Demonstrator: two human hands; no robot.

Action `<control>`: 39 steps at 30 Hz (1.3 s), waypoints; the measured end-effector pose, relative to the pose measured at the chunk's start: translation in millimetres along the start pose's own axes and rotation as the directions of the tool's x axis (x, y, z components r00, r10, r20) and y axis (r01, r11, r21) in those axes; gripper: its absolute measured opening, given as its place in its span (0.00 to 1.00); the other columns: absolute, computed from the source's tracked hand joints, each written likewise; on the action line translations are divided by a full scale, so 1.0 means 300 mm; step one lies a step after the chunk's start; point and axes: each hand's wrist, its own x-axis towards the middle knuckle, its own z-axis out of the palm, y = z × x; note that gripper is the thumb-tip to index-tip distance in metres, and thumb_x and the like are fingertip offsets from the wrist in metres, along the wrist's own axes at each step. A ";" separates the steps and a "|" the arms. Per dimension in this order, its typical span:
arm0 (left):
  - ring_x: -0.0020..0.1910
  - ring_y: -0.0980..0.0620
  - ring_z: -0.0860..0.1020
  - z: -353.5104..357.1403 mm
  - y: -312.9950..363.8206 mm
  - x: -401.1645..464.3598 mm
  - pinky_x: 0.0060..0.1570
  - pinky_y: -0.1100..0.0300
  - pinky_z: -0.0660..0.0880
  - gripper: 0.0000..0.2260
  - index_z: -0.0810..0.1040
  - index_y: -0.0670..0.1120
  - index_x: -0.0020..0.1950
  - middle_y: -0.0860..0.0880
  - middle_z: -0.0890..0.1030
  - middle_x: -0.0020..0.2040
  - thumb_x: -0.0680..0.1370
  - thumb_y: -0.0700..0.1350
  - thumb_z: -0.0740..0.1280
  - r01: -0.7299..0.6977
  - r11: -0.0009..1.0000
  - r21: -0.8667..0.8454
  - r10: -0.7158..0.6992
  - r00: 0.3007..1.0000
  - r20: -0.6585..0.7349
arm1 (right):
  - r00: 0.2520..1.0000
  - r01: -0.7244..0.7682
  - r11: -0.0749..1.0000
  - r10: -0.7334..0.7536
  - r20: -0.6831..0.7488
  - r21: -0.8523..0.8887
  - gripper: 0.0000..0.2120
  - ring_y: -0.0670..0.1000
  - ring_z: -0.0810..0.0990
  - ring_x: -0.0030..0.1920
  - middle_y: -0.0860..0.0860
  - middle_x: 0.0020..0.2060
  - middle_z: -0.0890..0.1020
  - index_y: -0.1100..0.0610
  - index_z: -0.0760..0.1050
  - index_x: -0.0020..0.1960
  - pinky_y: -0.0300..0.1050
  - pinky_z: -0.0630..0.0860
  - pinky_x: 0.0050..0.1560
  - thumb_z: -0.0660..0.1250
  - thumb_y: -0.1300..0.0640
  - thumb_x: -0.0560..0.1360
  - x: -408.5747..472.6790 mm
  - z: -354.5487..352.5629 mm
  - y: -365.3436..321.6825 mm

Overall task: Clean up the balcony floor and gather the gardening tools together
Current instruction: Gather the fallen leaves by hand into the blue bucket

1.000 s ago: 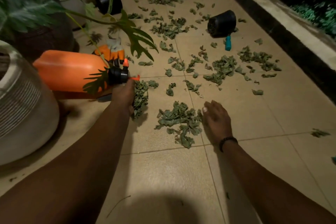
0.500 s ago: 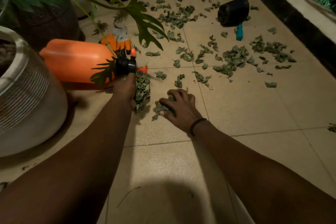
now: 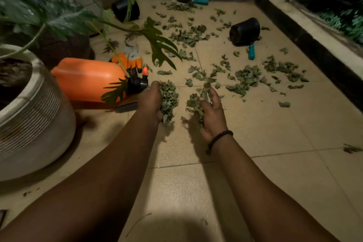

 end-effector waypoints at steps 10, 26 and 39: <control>0.46 0.47 0.83 0.185 0.007 -0.104 0.40 0.59 0.80 0.15 0.80 0.43 0.58 0.42 0.84 0.50 0.83 0.51 0.59 0.015 0.999 -0.037 -0.006 0.977 0.215 | 0.930 0.308 0.947 -0.319 -0.184 -0.087 0.08 0.52 0.81 0.53 0.51 0.50 0.84 0.48 0.82 0.45 0.52 0.79 0.55 0.65 0.47 0.78 -0.094 0.210 -0.197; 0.56 0.45 0.80 0.175 0.053 -0.222 0.53 0.53 0.77 0.25 0.78 0.44 0.62 0.43 0.83 0.57 0.80 0.63 0.59 0.236 0.957 -0.171 -0.118 0.850 0.514 | 0.859 0.239 0.562 -0.502 -0.097 -0.792 0.24 0.50 0.49 0.78 0.49 0.78 0.56 0.43 0.59 0.77 0.56 0.48 0.73 0.56 0.48 0.81 -0.072 0.165 -0.192; 0.58 0.45 0.82 0.238 0.075 -0.225 0.62 0.45 0.77 0.24 0.74 0.45 0.70 0.43 0.82 0.62 0.77 0.52 0.71 -0.078 0.984 -0.158 0.138 0.896 0.423 | 0.953 0.235 0.758 -0.303 -0.009 -0.609 0.34 0.54 0.56 0.77 0.49 0.78 0.56 0.44 0.53 0.78 0.62 0.57 0.74 0.45 0.30 0.77 -0.068 0.169 -0.322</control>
